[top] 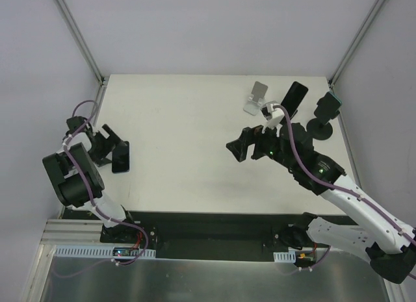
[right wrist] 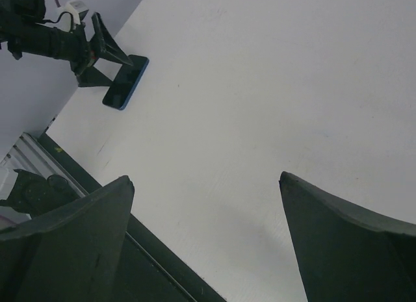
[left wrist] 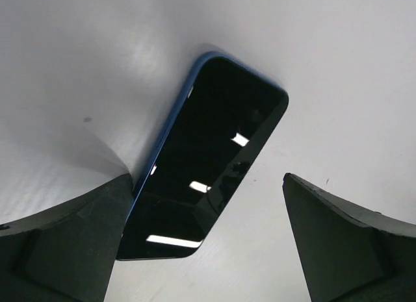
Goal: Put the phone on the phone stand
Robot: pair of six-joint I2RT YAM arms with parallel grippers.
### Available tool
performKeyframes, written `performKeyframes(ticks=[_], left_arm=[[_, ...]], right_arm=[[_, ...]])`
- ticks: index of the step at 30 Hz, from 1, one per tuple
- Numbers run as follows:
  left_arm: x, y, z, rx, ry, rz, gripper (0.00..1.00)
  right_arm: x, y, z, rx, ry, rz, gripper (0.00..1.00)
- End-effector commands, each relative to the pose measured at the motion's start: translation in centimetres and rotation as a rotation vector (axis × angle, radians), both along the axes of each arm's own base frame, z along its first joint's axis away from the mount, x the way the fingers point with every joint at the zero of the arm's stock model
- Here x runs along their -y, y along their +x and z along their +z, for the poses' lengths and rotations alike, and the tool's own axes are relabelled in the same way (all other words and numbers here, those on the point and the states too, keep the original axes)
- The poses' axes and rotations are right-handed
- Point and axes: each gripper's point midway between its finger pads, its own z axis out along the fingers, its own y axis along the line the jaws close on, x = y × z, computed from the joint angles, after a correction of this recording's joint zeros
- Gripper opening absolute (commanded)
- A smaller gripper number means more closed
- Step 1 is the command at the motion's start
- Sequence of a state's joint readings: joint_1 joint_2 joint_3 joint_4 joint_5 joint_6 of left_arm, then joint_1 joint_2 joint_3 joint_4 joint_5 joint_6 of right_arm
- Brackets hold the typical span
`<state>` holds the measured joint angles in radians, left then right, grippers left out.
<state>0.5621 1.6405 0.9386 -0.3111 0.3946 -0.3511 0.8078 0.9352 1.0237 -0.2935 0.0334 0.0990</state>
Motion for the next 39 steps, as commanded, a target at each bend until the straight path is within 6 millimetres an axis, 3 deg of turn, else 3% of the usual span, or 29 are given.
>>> performKeyframes(ticks=[1,9,21,28,32,35,39], left_arm=[[3.4,-1.1,-1.9,-0.135,0.107,-0.14,0.99],[5.1,-2.3,-3.1,-0.331,0.289,-0.282,0.99],[6.6,-2.3,-5.0,-0.481,0.304,-0.402,0.96],[7.6,-2.3,-5.1,-0.495,0.243,-0.467,0.71],[8.1,-2.8,-5.1,-0.49,0.217,-0.502,0.43],[9.7,-2.7,-4.7,-0.444,0.136,-0.539,0.29],[13.5,-2.3,-3.6,-0.329,-0.061,-0.569,0.21]], right_arm=[[0.1,-0.3,-0.9,0.016,0.009,0.015,0.96],[1.6,-1.5,-1.8,0.021,-0.005,0.016,0.96],[3.1,-2.6,-2.1,0.026,-0.008,0.002,0.96],[3.2,-2.7,-2.2,0.014,-0.011,-0.002,0.96],[3.1,-2.5,-2.0,0.01,-0.005,-0.009,0.96],[2.9,-2.3,-2.5,-0.003,-0.015,-0.014,0.96],[3.6,-1.2,-4.2,-0.011,-0.079,-0.07,0.96]])
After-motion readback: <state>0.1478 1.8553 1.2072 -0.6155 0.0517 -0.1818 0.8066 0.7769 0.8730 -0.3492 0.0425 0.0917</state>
